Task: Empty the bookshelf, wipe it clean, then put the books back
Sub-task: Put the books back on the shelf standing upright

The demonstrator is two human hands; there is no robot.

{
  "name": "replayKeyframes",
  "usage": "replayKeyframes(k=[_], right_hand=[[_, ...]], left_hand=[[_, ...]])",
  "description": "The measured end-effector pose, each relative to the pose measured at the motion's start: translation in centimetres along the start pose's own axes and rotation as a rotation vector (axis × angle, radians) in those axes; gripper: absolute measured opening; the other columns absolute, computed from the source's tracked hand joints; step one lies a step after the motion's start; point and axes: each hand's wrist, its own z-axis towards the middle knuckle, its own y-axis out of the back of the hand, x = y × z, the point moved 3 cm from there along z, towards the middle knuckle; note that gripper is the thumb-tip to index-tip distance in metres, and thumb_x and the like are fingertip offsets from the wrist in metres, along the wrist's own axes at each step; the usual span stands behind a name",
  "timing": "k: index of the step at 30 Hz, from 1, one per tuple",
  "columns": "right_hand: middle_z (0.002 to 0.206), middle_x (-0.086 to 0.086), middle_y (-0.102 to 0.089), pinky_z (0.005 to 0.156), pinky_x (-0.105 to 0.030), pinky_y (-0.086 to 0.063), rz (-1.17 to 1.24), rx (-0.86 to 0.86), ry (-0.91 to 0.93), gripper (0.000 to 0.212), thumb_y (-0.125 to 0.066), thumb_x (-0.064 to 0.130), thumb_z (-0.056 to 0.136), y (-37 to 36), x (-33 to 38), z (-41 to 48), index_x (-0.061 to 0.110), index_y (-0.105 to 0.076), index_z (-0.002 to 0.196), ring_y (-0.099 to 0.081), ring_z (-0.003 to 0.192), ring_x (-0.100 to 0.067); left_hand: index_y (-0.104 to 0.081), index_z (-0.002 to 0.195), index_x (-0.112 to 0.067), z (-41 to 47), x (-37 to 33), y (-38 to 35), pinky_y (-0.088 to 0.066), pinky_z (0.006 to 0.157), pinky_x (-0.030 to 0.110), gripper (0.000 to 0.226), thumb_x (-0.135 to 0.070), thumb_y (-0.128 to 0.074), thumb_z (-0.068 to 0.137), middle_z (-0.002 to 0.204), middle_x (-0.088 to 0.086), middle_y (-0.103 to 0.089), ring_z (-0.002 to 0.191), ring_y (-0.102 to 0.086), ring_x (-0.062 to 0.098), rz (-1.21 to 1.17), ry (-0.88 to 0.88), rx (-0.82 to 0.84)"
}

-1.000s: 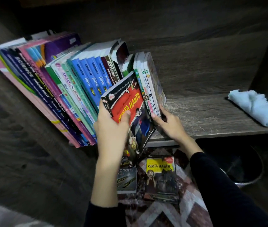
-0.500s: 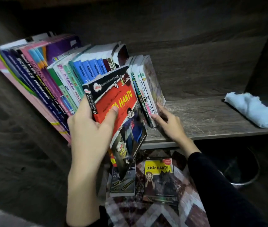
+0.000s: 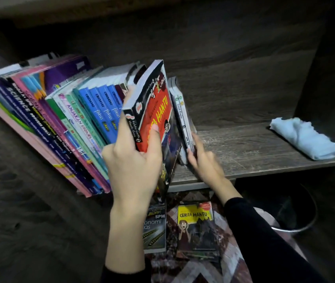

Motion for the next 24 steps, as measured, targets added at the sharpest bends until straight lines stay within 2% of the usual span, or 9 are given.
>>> replayKeyframes(k=[3, 7, 10, 12, 16, 18, 20, 23, 24], right_hand=[[0.081, -0.018, -0.063, 0.067, -0.039, -0.046, 0.000, 0.017, -0.037, 0.061, -0.036, 0.025, 0.102, 0.1, 0.1, -0.1, 0.019, -0.001, 0.152, -0.062, 0.074, -0.032], [0.078, -0.017, -0.064, 0.066, -0.047, -0.052, -0.010, -0.031, -0.029, 0.061, -0.037, 0.025, 0.102, -0.4, 0.0, 0.1, 0.015, -0.002, 0.152, -0.061, 0.069, -0.032], [0.077, -0.017, -0.063, 0.063, -0.043, -0.051, 0.007, -0.039, -0.025, 0.061, -0.039, 0.024, 0.101, -0.5, -0.2, 0.2, 0.016, -0.005, 0.152, -0.061, 0.068, -0.032], [0.079, -0.019, -0.063, 0.060, -0.038, -0.044, 0.007, -0.052, -0.025, 0.061, -0.040, 0.022, 0.100, -0.4, -0.2, 0.1, 0.015, -0.008, 0.152, -0.061, 0.071, -0.034], [0.078, -0.017, -0.065, 0.059, -0.034, -0.037, -0.047, -0.104, -0.044, 0.057, -0.036, 0.024, 0.102, -0.1, -0.6, 0.0, 0.012, -0.010, 0.152, -0.062, 0.071, -0.032], [0.074, -0.014, -0.062, 0.057, -0.033, -0.037, -0.059, -0.106, -0.055, 0.055, -0.034, 0.025, 0.103, 0.0, -0.6, -0.1, 0.011, -0.011, 0.151, -0.061, 0.069, -0.031], [0.070, -0.010, -0.057, 0.056, -0.031, -0.036, -0.063, -0.112, -0.055, 0.054, -0.034, 0.025, 0.103, 0.0, -0.6, -0.1, 0.010, -0.013, 0.151, -0.059, 0.067, -0.029], [0.074, -0.013, -0.060, 0.056, -0.033, -0.035, -0.011, -0.134, -0.072, 0.055, -0.036, 0.022, 0.102, -0.1, -0.8, 0.0, 0.008, -0.013, 0.150, -0.058, 0.068, -0.030], [0.075, -0.015, -0.061, 0.057, -0.035, -0.037, 0.018, -0.143, -0.083, 0.055, -0.037, 0.022, 0.102, -0.1, -1.0, 0.0, 0.008, -0.014, 0.150, -0.059, 0.069, -0.032]], left_hand=[[-0.061, 0.103, 0.011, 0.1, -0.3, -0.8, -0.027, 0.075, -0.007, 0.032, -0.011, -0.068, 0.081, 0.070, 0.005, -0.063, 0.055, -0.032, -0.008, 0.032, -0.021, 0.004], [-0.060, 0.102, 0.007, 1.0, -0.7, -1.1, -0.037, 0.063, 0.010, 0.032, -0.018, -0.065, 0.083, 0.069, -0.016, -0.054, 0.052, -0.050, 0.007, -0.051, -0.014, 0.021], [-0.059, 0.100, -0.013, 1.7, -1.2, -0.8, -0.039, 0.063, 0.001, 0.021, -0.017, -0.068, 0.081, 0.071, -0.037, -0.049, 0.064, -0.054, -0.018, -0.133, 0.001, -0.030], [-0.058, 0.101, -0.019, 2.3, -1.2, -1.0, -0.046, 0.067, 0.009, 0.024, -0.018, -0.069, 0.080, 0.069, -0.043, -0.050, 0.063, -0.052, -0.023, -0.181, 0.034, -0.059], [-0.059, 0.111, -0.005, 2.7, -1.2, -2.7, -0.049, 0.079, 0.036, 0.034, -0.024, -0.066, 0.084, 0.080, -0.022, -0.057, 0.079, -0.061, 0.015, -0.095, 0.081, 0.011], [-0.056, 0.122, 0.001, 2.5, -0.8, -3.3, -0.047, 0.082, 0.037, 0.044, -0.023, -0.066, 0.087, 0.082, -0.009, -0.060, 0.086, -0.059, 0.034, -0.061, 0.094, 0.046], [-0.054, 0.124, 0.005, 2.5, -0.3, -3.5, -0.041, 0.077, 0.030, 0.047, -0.023, -0.065, 0.087, 0.075, -0.006, -0.057, 0.084, -0.058, 0.035, -0.038, 0.113, 0.050], [-0.052, 0.126, 0.005, 2.7, 0.0, -4.1, -0.029, 0.067, 0.018, 0.047, -0.022, -0.062, 0.090, 0.070, -0.001, -0.052, 0.075, -0.044, 0.007, -0.022, 0.156, 0.071], [-0.051, 0.127, 0.005, 2.9, 0.0, -4.3, -0.032, 0.069, 0.020, 0.046, -0.022, -0.061, 0.091, 0.069, 0.000, -0.052, 0.070, -0.038, 0.012, -0.012, 0.149, 0.081]])
